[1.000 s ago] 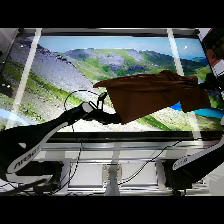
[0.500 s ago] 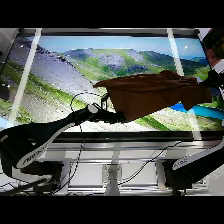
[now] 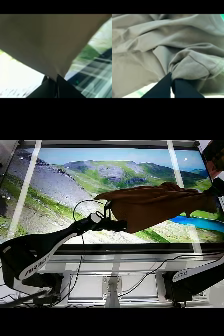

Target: Fold the clothes and pants, and hang the long-sleeved shirts on hangers.

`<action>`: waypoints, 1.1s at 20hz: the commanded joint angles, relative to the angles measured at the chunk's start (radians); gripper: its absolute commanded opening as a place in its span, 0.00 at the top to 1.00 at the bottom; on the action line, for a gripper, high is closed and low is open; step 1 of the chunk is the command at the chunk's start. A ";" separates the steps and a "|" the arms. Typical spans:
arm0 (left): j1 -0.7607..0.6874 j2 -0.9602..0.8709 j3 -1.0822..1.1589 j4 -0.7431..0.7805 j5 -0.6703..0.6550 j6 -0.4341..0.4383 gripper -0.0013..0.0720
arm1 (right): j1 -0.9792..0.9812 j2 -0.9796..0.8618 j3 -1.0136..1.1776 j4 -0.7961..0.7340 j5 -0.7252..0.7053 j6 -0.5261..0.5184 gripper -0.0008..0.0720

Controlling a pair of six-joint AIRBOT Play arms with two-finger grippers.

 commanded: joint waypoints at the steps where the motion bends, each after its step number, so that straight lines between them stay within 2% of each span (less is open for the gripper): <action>1: 0.031 0.017 0.093 -0.001 -0.068 0.135 0.96 | -0.001 0.069 0.002 0.034 -0.030 0.000 0.97; 4: 0.150 0.112 0.200 0.009 -0.094 0.166 0.96 | -0.001 0.143 0.002 0.075 -0.084 0.000 0.97; 8: 0.347 0.322 0.319 0.117 -0.087 0.166 0.97 | -0.001 0.235 0.002 0.184 -0.099 -0.001 0.97; 13: 0.547 0.622 0.339 0.152 0.076 0.166 0.97 | -0.001 0.396 0.002 0.349 -0.185 0.006 0.97; 15: 0.586 0.726 0.339 0.152 0.154 0.166 0.97 | -0.001 0.476 0.002 0.418 -0.210 0.053 0.97; 18: 0.612 0.848 0.339 0.162 0.213 0.167 0.96 | -0.001 0.610 0.002 0.464 -0.215 0.053 0.97; 22: 0.618 1.005 0.339 0.333 0.247 0.166 0.96 | -0.001 0.805 0.002 0.452 -0.216 0.050 0.97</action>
